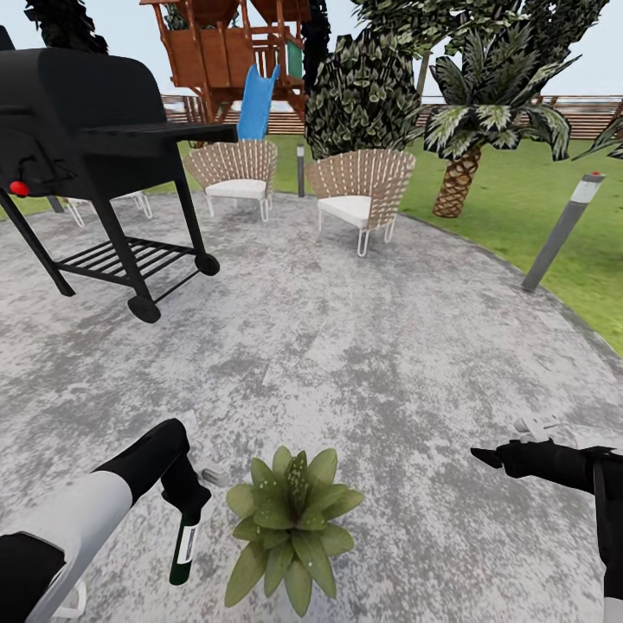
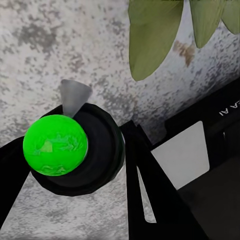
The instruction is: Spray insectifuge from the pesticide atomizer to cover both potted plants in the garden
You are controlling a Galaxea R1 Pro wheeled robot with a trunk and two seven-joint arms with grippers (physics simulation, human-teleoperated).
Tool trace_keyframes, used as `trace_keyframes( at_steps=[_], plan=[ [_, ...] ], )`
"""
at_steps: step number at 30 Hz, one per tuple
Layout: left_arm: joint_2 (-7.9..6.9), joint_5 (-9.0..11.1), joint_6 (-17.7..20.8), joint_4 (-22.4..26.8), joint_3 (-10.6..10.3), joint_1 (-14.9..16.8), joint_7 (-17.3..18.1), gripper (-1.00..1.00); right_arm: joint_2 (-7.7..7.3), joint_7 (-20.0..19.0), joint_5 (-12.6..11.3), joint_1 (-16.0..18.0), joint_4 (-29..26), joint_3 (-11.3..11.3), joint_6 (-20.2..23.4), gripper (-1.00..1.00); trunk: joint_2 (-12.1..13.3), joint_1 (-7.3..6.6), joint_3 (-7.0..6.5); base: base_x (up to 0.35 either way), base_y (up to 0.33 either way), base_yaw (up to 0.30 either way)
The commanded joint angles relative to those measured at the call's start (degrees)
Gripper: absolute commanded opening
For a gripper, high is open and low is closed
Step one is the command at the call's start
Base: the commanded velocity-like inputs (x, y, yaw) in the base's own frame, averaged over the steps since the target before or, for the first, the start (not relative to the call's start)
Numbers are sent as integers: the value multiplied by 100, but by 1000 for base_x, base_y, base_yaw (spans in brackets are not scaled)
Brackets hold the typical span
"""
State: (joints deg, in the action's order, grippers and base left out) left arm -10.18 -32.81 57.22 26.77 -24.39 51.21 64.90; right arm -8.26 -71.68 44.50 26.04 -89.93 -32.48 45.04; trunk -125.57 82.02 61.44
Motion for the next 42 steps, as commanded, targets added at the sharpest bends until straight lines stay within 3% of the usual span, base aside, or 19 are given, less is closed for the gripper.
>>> trace_keyframes(
  at_steps=[1, 13, 26, 42],
  plan=[
    [-3, -50, 35, 13, -13, 2, 58, -100, 0, -57, 49, 6, -7, -4, 40, 100, -2, -1, 5, 0, 0, 0],
    [-23, -50, 35, 13, -13, 30, 50, -100, 0, -57, 49, 6, -7, -4, 40, 100, -2, -1, 6, 0, 0, 0],
    [-208, -55, 29, 1, -13, 45, 49, -100, 0, -57, 50, 6, -7, -4, 40, 100, -2, -1, 6, 0, 0, 0],
    [-280, -53, 14, -29, -22, -3, 41, -100, 0, -57, 50, 6, -7, -4, 40, 100, -2, -1, 6, 0, 0, 0]
  ],
)
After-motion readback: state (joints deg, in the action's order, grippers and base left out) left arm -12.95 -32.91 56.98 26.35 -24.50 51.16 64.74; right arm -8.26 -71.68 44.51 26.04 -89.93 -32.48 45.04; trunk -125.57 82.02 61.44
